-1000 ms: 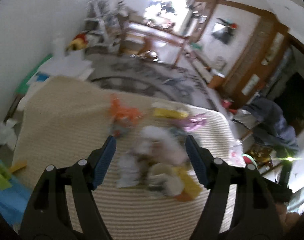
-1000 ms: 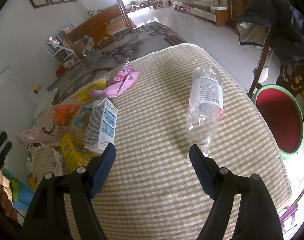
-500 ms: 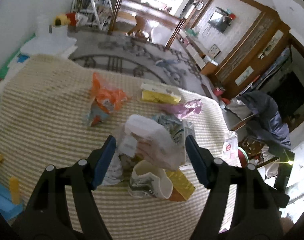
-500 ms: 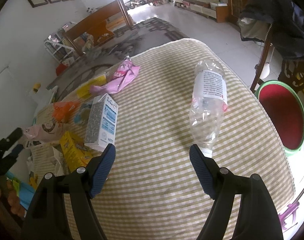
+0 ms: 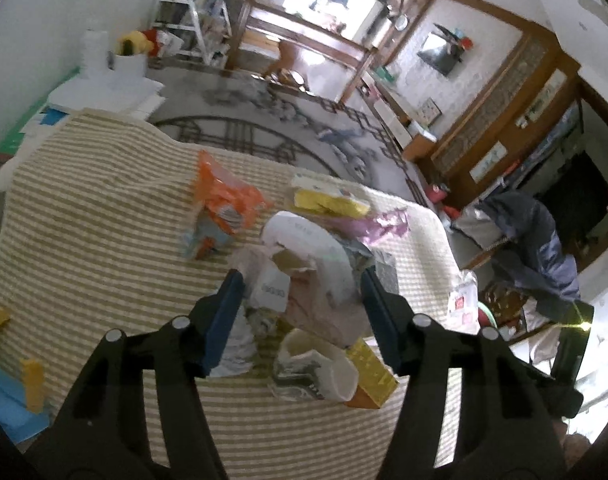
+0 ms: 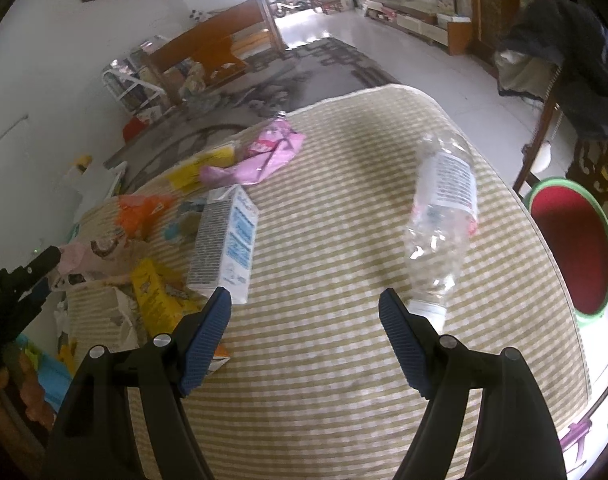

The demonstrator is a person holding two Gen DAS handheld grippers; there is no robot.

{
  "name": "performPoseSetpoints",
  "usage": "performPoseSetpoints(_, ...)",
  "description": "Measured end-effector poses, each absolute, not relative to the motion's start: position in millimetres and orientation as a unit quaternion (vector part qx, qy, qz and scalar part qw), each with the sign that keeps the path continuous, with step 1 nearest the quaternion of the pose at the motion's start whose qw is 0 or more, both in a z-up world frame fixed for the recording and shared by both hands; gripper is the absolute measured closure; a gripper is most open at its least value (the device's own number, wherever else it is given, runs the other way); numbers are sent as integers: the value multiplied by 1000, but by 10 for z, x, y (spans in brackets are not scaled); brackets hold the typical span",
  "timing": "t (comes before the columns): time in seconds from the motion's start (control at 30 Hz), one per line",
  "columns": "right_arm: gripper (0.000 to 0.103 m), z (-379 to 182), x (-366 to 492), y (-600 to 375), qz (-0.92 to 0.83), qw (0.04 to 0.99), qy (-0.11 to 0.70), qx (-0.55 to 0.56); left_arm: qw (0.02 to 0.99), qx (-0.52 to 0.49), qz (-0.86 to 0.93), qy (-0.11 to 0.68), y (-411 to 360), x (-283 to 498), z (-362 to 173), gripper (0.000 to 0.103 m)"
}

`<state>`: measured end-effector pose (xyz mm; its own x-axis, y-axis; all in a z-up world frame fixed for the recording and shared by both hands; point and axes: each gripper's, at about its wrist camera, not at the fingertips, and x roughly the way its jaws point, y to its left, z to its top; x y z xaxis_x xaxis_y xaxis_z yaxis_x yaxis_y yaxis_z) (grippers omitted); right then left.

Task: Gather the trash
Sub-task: 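Lower the left gripper onto the crumpled paper pile while the right gripper grasps the yellow juice box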

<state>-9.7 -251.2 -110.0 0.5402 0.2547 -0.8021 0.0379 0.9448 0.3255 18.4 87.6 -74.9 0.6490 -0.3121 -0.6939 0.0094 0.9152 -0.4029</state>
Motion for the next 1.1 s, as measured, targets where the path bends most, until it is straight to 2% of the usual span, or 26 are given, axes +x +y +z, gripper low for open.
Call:
performPoseSetpoints(0.27,29,-983,4,-1809,174,859,475,78,895,-207,-71,388,1123,38,-627,45)
performPoseSetpoints(0.47,29,-1216,85,-1299,246,814,525,41,896,-209,-77,385,1151,-41,-593,44)
performPoseSetpoints(0.97,29,-1471,74,-1110,254,789,560,15,892,-218,-92,386,1140,-72,-591,44)
performPoseSetpoints(1.07,33,-1475,65,-1082,251,791,558,-3,891,-219,-98,387,1116,-56,-593,44)
performPoseSetpoints(1.1,39,-1483,61,-1075,251,791,559,-7,890,-219,-99,386,1105,-53,-591,44)
